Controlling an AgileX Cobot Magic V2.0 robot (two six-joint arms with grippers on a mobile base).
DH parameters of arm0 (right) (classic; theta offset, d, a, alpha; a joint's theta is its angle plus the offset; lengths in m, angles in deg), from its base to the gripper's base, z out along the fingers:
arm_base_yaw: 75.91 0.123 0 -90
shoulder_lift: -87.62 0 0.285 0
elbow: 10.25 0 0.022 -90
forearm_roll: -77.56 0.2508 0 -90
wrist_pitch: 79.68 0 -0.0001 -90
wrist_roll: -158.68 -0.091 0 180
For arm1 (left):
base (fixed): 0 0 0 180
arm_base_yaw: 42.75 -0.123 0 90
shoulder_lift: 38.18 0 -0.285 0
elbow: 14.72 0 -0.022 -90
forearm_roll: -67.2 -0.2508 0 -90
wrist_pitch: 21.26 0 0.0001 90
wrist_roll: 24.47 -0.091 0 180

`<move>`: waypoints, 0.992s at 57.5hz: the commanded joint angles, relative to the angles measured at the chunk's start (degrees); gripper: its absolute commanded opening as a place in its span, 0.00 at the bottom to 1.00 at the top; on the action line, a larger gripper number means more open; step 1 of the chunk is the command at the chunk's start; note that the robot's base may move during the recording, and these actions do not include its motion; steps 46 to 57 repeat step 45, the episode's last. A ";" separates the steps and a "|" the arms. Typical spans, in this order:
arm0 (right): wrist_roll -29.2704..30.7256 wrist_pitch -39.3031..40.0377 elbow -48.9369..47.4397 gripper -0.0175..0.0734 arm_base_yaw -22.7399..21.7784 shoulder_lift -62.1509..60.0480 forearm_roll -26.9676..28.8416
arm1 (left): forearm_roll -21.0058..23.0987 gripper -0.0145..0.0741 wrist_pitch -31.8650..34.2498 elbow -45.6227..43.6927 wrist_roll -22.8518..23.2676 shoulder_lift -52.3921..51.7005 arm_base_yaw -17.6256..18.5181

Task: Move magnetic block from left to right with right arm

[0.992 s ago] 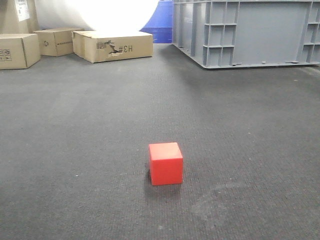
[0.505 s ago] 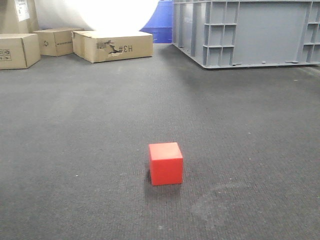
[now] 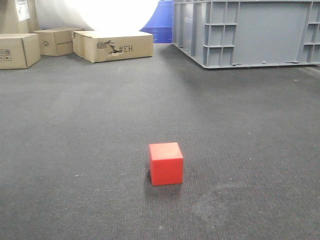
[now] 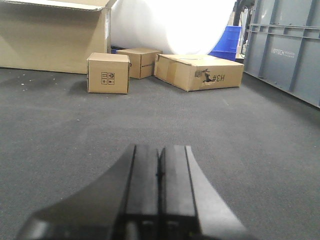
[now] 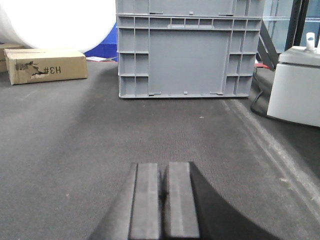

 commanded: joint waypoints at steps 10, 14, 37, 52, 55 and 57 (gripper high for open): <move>0.04 4.13 0.03 0.23 -0.29 -0.73 -0.04 | 0.27 0.02 4.95 0.44 -0.01 -0.51 -0.05; 0.04 4.13 0.03 0.23 -0.29 -0.73 -0.04 | 0.27 0.02 4.95 0.44 -0.01 -0.51 -0.05; 0.04 4.13 0.03 0.23 -0.29 -0.73 -0.04 | 0.27 0.02 4.95 0.44 -0.01 -0.51 -0.05; 0.04 4.13 0.03 0.23 -0.29 -0.73 -0.04 | 0.27 0.02 4.95 0.44 -0.01 -0.51 -0.05; 0.04 4.13 0.03 0.23 -0.29 -0.73 -0.04 | 0.27 0.02 4.95 0.44 -0.01 -0.51 -0.05; 0.04 4.13 0.03 0.23 -0.29 -0.73 -0.04 | 0.27 0.02 4.95 0.44 -0.01 -0.51 -0.05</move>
